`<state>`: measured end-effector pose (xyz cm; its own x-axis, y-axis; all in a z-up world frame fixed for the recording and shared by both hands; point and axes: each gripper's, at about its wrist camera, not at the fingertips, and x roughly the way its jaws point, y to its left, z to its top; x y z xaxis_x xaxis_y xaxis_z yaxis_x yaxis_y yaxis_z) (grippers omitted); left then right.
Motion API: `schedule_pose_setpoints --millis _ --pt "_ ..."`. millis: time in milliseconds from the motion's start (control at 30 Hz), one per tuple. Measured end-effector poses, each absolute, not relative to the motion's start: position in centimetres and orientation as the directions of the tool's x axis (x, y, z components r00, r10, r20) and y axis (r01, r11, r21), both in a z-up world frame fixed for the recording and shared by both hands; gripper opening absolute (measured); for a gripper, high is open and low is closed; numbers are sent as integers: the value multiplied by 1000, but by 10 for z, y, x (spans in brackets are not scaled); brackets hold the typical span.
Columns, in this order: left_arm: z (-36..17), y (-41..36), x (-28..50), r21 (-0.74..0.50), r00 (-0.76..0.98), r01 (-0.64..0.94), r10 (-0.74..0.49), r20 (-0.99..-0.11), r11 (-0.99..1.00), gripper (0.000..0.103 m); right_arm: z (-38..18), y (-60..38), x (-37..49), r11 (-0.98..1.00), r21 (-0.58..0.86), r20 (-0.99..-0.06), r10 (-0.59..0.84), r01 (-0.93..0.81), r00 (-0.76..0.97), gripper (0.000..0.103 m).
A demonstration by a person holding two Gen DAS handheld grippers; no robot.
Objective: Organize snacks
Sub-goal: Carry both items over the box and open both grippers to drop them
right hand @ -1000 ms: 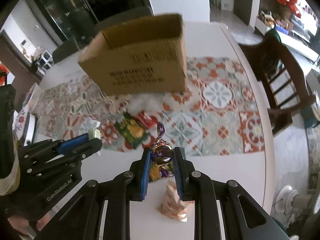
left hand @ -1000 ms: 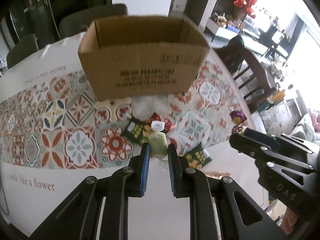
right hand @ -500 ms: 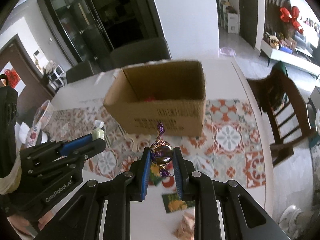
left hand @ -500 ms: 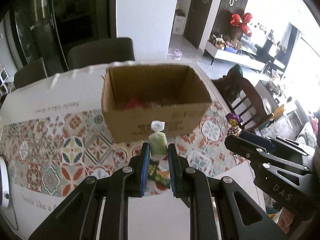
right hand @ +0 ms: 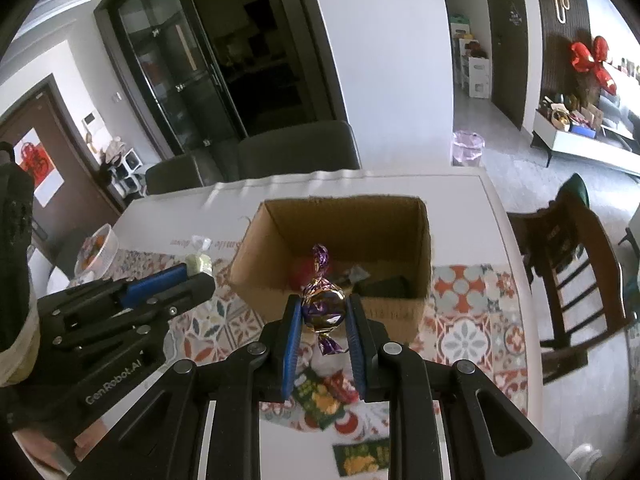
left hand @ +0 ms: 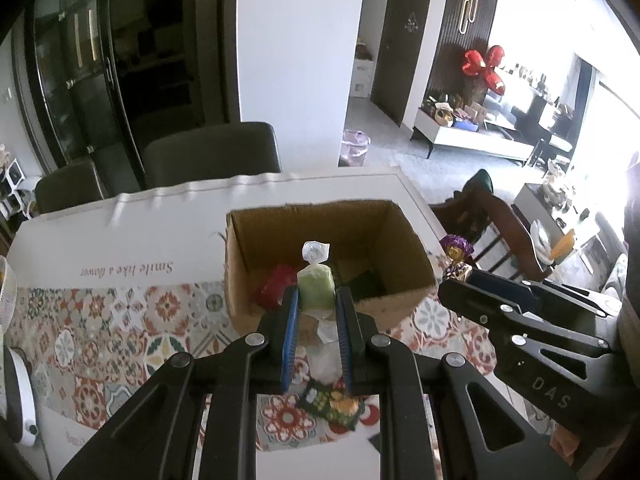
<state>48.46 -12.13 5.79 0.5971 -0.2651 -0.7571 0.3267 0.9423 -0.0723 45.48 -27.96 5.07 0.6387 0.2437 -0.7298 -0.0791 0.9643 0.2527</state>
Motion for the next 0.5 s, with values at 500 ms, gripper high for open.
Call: schedule_pose_setpoints --millis 500 --pt "30 -131 563 -103 550 311 -267 -791 945 19 28 -274 532 968 225 -764 248 -115 596 23"
